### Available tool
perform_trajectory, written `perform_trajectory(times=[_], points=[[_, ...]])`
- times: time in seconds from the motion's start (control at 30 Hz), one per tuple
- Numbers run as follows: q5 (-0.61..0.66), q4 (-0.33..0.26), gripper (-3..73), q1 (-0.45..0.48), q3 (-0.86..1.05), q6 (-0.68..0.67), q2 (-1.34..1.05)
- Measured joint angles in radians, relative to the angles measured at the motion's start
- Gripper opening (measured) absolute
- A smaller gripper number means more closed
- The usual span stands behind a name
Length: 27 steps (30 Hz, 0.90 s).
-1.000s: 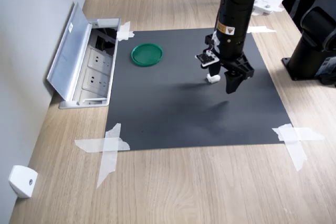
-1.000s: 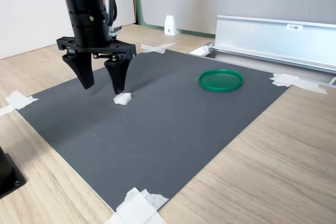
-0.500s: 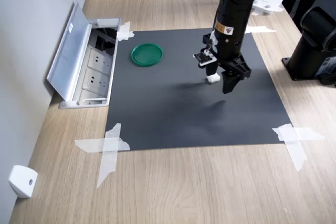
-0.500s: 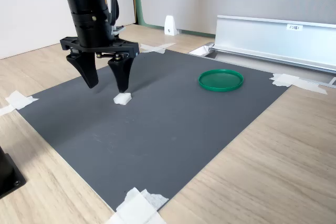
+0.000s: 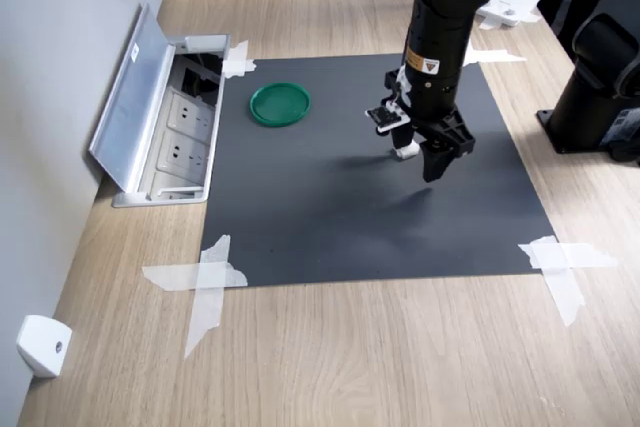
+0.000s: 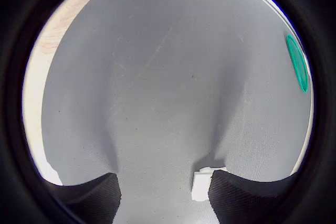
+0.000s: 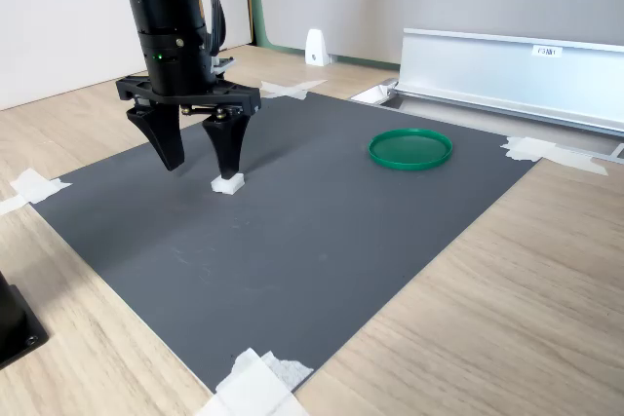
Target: Grasp a white terminal and put it on the green lid.
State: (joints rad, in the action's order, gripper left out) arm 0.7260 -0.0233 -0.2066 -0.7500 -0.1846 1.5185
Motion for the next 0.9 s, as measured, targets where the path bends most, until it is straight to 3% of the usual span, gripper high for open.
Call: perform_trajectory(times=[0.6, 0.9], points=[[0.085, 0.006, 71.1, 0.004, 0.0, 0.0, -0.109], [0.085, 0.031, 71.1, 0.091, 0.0, -0.062, -0.109]])
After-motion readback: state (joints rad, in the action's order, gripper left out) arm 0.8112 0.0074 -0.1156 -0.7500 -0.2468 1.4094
